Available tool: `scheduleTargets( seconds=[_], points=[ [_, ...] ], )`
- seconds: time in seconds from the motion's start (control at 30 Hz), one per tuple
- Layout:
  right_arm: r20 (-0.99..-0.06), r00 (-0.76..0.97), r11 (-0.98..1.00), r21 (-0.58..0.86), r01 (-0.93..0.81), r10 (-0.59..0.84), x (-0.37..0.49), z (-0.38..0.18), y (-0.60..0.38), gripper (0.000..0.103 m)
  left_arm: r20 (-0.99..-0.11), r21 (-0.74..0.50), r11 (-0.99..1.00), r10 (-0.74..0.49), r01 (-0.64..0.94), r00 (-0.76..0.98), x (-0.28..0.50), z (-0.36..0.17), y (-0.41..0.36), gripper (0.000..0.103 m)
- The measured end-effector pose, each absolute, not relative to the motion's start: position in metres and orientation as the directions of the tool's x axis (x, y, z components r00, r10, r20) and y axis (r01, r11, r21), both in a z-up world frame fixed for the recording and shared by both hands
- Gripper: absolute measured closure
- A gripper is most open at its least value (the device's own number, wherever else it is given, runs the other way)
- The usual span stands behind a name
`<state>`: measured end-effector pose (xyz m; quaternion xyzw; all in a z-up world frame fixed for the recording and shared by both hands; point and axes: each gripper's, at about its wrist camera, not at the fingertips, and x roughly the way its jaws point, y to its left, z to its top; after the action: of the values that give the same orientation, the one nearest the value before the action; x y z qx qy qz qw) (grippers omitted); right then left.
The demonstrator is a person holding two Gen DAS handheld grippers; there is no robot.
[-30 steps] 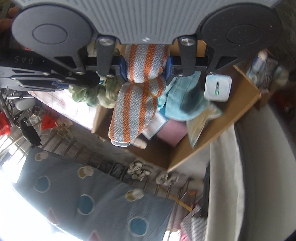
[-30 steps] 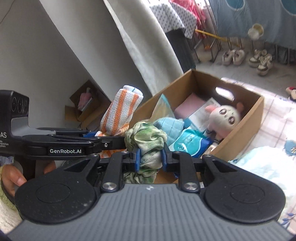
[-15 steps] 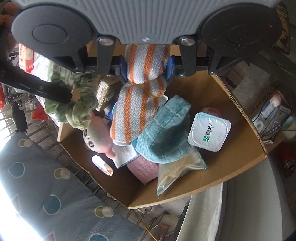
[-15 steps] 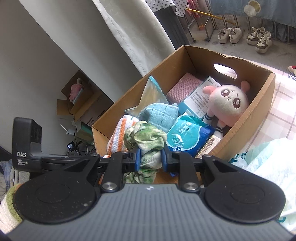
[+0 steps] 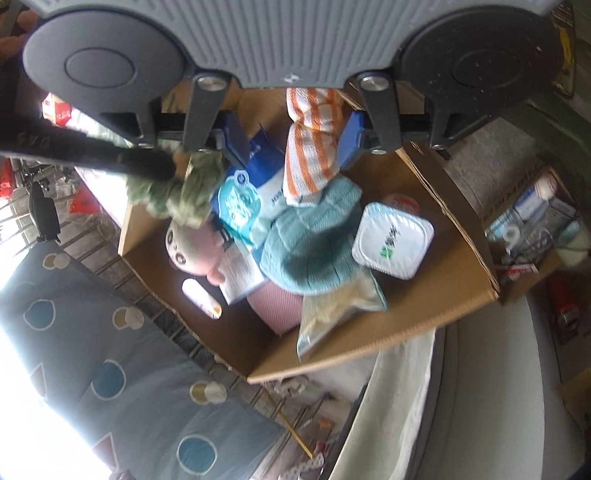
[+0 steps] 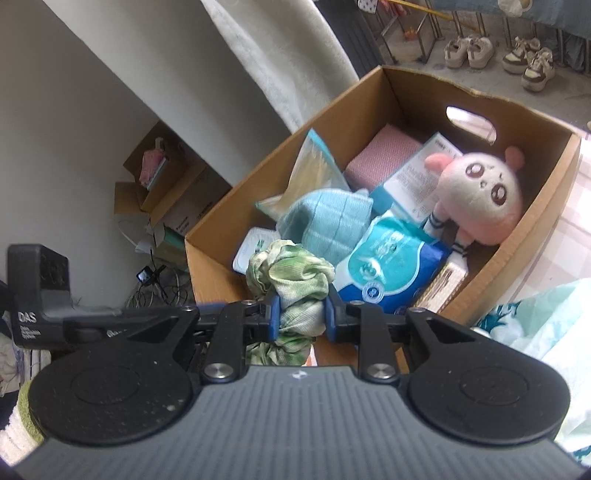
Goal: Organize soft objects
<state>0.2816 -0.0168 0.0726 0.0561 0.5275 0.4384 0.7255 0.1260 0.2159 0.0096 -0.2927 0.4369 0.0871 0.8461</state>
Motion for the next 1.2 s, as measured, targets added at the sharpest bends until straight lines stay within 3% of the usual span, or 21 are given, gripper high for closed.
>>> scheduleTargets(
  seconds=[0.17,0.27,0.33,0.57,0.63,0.83,1.0,1.2],
  points=[
    [-0.764,0.010,0.621,0.516,-0.590,0.645,0.278,0.061,-0.007,0.077,-0.778,-0.383,0.836,-0.061,-0.394,0.625,0.124,0.016,0.217,0.042],
    [-0.801,0.002,0.637,0.475,-0.606,0.599,0.275,0.052,0.001,0.065,-0.776,-0.357,0.846,-0.033,-0.396,0.629,0.123,0.018,0.217,0.038],
    [-0.810,0.014,0.646,0.457,-0.611,0.586,0.274,0.049,0.004,0.051,-0.777,-0.344,0.852,-0.022,-0.395,0.629,0.123,0.018,0.216,0.036],
    [-0.763,0.044,0.622,0.491,-0.610,0.645,0.270,0.061,-0.010,0.044,-0.755,-0.270,0.893,0.037,-0.361,0.655,0.112,0.032,0.203,0.026],
    [-0.725,0.069,0.605,0.514,-0.608,0.685,0.266,0.070,-0.020,0.033,-0.729,-0.228,0.915,0.066,-0.333,0.682,0.105,0.039,0.194,0.017],
    [-0.606,0.272,0.619,0.486,-0.617,0.747,0.236,0.100,-0.069,0.015,-0.651,-0.100,0.960,0.137,-0.263,0.747,0.080,0.055,0.160,0.002],
    [-0.553,0.503,0.734,0.355,-0.579,0.664,0.197,0.115,-0.111,0.001,-0.643,-0.092,0.974,0.101,-0.207,0.759,0.064,0.057,0.137,0.000],
    [-0.546,0.698,0.873,0.147,-0.465,0.464,0.152,0.111,-0.139,0.001,-0.632,0.077,0.963,0.247,-0.258,0.735,0.050,0.053,0.100,0.000]
  ],
)
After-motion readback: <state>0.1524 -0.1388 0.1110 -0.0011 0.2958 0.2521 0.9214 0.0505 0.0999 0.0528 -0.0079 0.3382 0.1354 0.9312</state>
